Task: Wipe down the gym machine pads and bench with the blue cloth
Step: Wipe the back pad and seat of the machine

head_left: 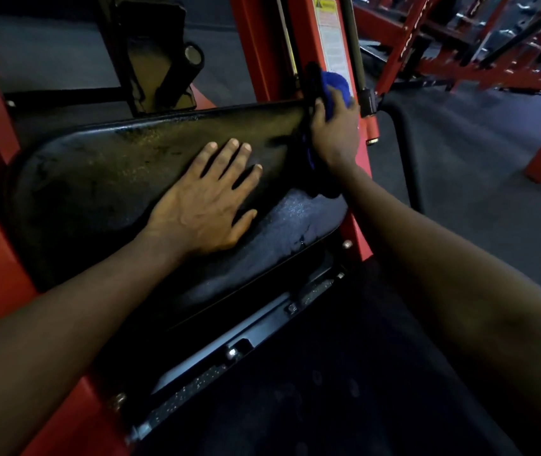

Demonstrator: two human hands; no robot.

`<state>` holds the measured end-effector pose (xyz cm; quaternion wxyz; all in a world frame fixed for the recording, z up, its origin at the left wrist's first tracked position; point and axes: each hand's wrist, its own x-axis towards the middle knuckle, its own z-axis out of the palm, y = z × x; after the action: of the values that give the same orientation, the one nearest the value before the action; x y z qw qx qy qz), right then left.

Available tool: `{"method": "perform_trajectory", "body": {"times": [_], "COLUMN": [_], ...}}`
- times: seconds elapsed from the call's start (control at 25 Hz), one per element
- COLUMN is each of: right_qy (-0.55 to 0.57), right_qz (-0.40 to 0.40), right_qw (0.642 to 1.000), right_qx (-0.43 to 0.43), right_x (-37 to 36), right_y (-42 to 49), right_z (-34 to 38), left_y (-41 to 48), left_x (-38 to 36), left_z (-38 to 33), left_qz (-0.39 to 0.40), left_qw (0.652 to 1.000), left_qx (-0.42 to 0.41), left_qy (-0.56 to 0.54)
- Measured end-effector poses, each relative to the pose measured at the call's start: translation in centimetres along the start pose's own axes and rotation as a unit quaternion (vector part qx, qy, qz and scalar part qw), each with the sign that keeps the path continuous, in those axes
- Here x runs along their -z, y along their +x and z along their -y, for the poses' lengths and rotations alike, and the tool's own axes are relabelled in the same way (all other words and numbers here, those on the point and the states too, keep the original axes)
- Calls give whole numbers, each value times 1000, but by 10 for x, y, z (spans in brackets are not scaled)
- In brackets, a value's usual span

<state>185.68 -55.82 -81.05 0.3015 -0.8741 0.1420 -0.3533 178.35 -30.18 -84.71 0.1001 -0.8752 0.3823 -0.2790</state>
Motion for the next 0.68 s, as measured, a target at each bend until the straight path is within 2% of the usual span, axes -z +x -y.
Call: {"method": "perform_trajectory", "body": {"times": [0.04,0.2,0.44,0.56,0.68], "right_qy": [1,9,52,48,48], "right_qz": [-14,-47,-29,25,21], "right_qw": [1000,998,989,987,983], "right_qx": [-26,-44,-138,-151,-174], "right_x": [-1,-2,10,16,12], "right_y": [-2,-50,-133,-184,-174], "right_z": [-5,-23,-35,-31,-23], "left_y": [0,-1,-2,-2,-1], "left_x": [-1,0,-2,-2,-4], "left_z": [0,-1,-1,-2,-2], "left_qz": [-1,-4,-7,-10,-12], "left_qw": [1000,1000,1000,1000,1000], "left_qx": [-2,2,5,3,2], "left_qy": [0,-3,3,-3,1]}}
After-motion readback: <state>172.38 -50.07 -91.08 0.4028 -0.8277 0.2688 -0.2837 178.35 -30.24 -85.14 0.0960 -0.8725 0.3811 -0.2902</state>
